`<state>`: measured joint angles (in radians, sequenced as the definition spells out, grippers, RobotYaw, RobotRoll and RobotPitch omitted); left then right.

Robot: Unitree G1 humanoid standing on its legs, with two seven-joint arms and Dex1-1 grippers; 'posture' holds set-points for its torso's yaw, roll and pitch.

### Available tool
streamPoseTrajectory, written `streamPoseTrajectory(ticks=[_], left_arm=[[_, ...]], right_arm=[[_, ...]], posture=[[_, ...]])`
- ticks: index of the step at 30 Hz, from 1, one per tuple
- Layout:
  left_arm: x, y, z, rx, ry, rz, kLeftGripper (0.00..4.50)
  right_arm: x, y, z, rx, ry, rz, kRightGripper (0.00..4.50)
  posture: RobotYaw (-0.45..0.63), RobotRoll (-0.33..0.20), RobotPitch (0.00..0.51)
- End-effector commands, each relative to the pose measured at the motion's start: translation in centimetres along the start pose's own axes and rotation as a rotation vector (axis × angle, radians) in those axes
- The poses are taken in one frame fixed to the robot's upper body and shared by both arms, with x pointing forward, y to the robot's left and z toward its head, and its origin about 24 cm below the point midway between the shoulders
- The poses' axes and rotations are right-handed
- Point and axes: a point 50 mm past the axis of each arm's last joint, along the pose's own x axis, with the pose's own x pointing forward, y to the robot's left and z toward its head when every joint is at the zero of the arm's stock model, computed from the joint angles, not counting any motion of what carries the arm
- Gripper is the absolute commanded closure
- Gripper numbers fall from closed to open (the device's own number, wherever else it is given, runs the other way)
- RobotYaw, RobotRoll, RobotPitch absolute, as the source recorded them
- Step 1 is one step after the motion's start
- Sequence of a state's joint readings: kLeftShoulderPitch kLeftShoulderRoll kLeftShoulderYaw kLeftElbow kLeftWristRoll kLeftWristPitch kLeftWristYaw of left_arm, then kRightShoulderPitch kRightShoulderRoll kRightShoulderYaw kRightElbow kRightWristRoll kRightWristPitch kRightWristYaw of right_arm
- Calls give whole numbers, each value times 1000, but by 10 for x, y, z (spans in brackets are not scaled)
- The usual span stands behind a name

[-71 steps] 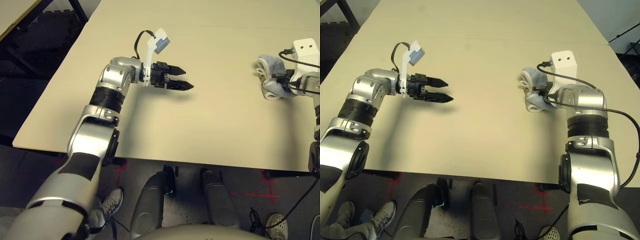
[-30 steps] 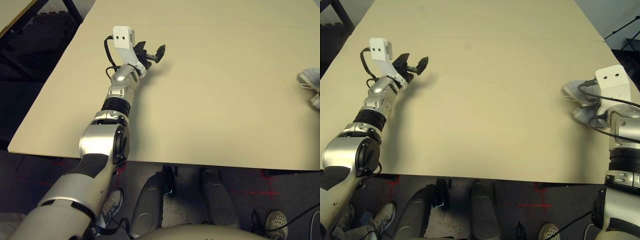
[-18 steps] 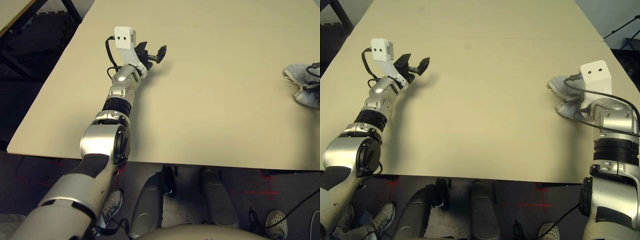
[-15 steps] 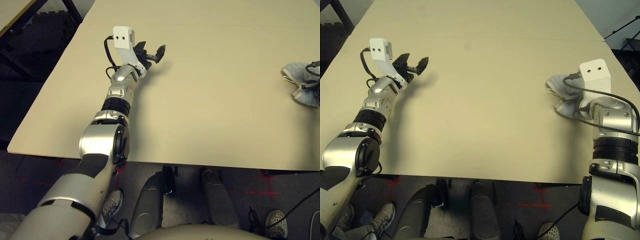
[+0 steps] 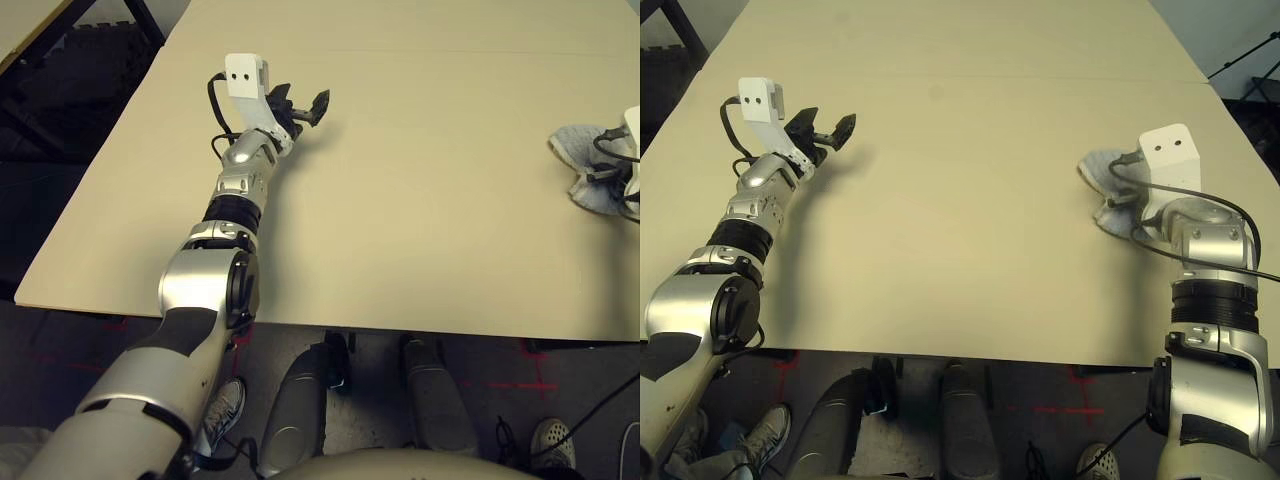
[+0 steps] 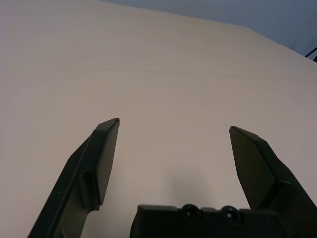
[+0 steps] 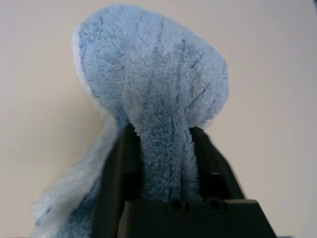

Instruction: Wipe the water off the table with a rag.

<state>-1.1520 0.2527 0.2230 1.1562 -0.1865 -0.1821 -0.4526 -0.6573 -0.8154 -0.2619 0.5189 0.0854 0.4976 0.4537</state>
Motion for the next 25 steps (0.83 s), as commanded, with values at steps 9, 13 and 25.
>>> streamPoseTrajectory(ticks=[9, 13, 25], left_arm=[[-9, 11, -13, -18, 22, 75, 0], [-12, 17, -12, -8, 6, 143, 0], [-19, 26, -17, 15, 9, 225, 0]], right_arm=[[-29, -37, 37, 282, -496, 55, 54], [-16, -41, 26, 250, -482, 49, 54], [-5, -46, -8, 257, -458, -45, 54]], posture=[[-154, 0, 277], [-151, 0, 281], [-151, 0, 272]])
